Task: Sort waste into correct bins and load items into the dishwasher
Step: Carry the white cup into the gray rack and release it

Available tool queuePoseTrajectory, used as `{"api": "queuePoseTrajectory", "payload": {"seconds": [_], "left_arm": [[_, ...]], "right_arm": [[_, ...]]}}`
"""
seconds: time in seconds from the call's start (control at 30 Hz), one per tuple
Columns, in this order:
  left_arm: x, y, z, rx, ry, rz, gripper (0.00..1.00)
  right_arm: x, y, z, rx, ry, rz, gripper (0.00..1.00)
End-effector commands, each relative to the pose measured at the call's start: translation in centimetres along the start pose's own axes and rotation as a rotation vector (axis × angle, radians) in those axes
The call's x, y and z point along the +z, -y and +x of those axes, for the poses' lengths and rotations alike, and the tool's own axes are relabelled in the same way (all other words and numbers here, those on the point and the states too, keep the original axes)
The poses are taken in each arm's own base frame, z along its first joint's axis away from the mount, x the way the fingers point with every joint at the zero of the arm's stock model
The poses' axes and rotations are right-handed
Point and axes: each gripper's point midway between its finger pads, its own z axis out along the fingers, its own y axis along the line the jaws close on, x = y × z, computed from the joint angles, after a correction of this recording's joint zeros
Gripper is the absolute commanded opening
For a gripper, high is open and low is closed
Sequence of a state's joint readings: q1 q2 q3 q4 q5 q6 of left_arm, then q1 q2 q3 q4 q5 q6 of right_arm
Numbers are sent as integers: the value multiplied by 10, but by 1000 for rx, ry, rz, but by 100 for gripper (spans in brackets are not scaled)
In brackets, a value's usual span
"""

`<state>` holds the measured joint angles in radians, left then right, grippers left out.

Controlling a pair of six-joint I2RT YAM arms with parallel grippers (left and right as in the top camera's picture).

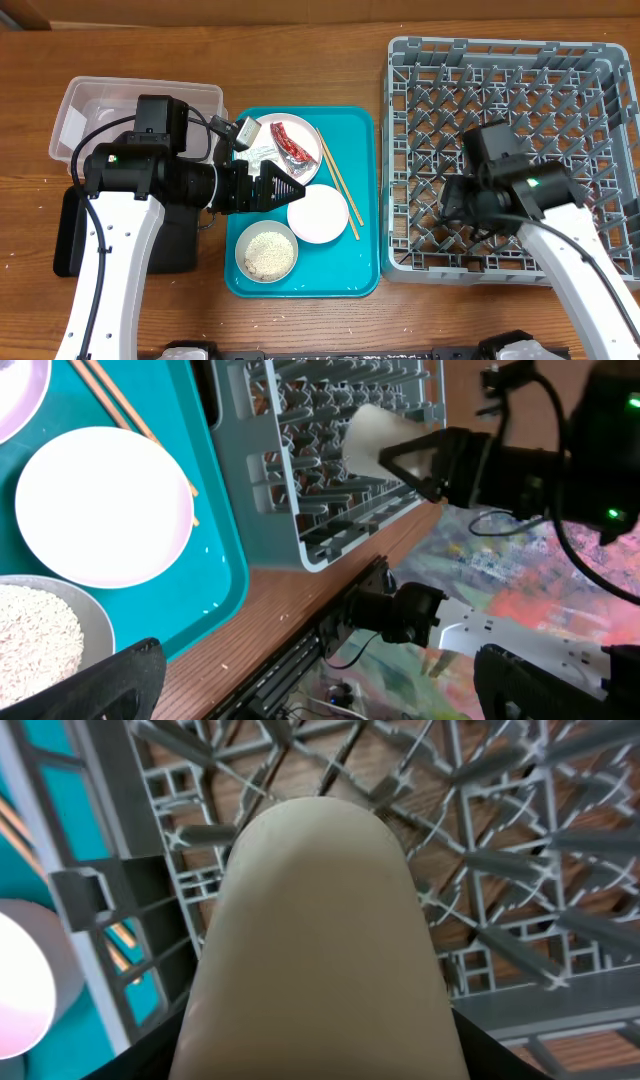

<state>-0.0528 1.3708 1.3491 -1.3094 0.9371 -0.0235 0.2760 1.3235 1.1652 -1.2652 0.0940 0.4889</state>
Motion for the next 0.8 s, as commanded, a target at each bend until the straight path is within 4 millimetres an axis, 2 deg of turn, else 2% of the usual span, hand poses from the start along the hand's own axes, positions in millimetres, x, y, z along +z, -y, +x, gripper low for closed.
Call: {"api": "queuePoseTrajectory", "payload": {"seconds": [0.0, 0.07, 0.13, 0.17, 0.2, 0.23, 0.33, 0.4, 0.43, 0.5, 0.57, 0.67, 0.73, 0.77], "left_arm": [[-1, 2, -1, 11, 2, -5, 100], [0, -1, -1, 9, 2, -26, 100], [-1, -6, -1, 0, 2, -54, 100], [-1, -7, 0, 0, 1, -58, 100], [-1, -9, -1, 0, 2, -74, 100], [-1, -13, -1, 3, 5, -95, 100], [-2, -38, -1, -45, 6, -260, 99], [-1, -58, -1, -71, 13, -436, 96], [1, -69, -3, -76, 32, -558, 95], [9, -79, -8, -51, 67, -707, 92], [17, -81, -10, -24, 76, -765, 90], [43, -92, -12, 31, 56, -900, 85], [58, -99, -9, 36, 13, -926, 83], [73, -109, -9, 33, -28, -941, 80]], "right_arm": [[5, -13, 5, -1, -63, -43, 64], [10, -17, 9, -1, -101, -53, 71], [12, -18, 6, 5, -98, -53, 91], [10, -20, 2, 7, -81, -62, 98], [3, -23, -6, 11, -48, -82, 99], [-5, -26, -13, 14, -16, -101, 99], [-48, -38, -38, 18, 120, -184, 99], [-86, -47, -55, 19, 238, -270, 99], [-104, -54, -59, 15, 289, -334, 100], [-123, -63, -57, 0, 323, -427, 99], [-129, -69, -54, -11, 319, -468, 99], [-134, -82, -41, -75, 268, -555, 98], [-136, -88, -34, -127, 248, -590, 97], [-136, -88, -31, -130, 235, -591, 96]]}}
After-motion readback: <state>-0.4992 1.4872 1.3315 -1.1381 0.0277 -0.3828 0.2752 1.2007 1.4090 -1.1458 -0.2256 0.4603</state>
